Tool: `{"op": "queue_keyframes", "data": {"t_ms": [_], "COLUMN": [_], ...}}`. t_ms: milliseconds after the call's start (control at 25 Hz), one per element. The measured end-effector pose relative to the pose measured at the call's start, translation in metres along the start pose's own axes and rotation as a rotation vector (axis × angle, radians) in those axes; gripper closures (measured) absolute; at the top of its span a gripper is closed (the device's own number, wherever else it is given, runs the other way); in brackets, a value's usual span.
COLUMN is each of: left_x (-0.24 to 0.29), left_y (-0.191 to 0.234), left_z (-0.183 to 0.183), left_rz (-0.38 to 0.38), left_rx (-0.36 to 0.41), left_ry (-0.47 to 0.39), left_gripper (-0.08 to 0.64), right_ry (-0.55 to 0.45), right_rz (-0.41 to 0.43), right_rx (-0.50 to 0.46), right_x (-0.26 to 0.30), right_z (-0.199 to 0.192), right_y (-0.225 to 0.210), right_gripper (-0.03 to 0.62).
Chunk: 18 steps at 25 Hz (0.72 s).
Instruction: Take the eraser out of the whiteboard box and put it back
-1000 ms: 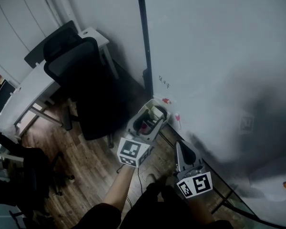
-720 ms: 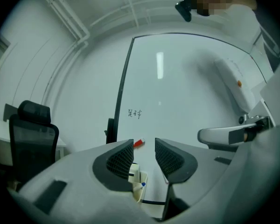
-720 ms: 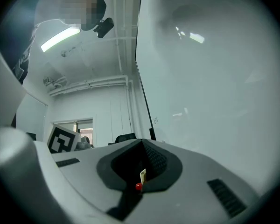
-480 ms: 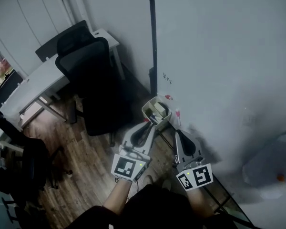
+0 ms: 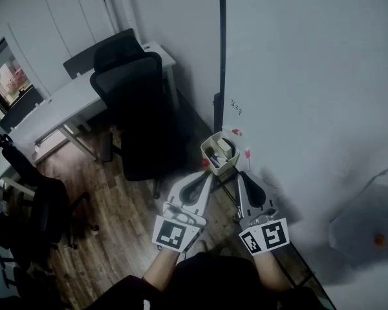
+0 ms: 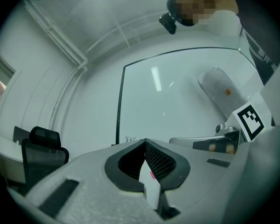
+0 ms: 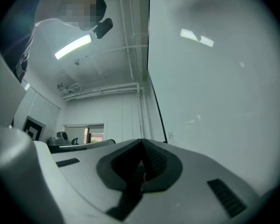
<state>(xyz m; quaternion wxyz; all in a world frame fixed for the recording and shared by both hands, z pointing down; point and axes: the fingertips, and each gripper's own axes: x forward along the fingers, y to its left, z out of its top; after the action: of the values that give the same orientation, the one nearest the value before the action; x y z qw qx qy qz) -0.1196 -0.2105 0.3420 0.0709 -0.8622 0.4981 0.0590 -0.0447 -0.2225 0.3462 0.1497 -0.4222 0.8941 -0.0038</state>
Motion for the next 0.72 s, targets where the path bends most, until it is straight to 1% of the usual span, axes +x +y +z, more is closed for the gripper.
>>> {"op": "queue_keyframes", "data": {"t_ms": [280,720], "left_x": [-0.0021,-0.0043], "left_y": [-0.0027,0.0019], "left_z": [-0.0002,-0.0019], "left_rz": [0.015,0.021], "left_rx": [-0.002,-0.013], "left_ry": [-0.004,0.002], "left_gripper": [0.555,0.555], "right_ry": [0.005,0.001], "right_rz": [0.009,0.008], "right_rx": [-0.022,-0.011], "right_x": [-0.0021,-0.0022], "right_z": [0.0003,-0.0012], "right_y": [0.0014,0.0027], "right_gripper": [0.591,0.591]}}
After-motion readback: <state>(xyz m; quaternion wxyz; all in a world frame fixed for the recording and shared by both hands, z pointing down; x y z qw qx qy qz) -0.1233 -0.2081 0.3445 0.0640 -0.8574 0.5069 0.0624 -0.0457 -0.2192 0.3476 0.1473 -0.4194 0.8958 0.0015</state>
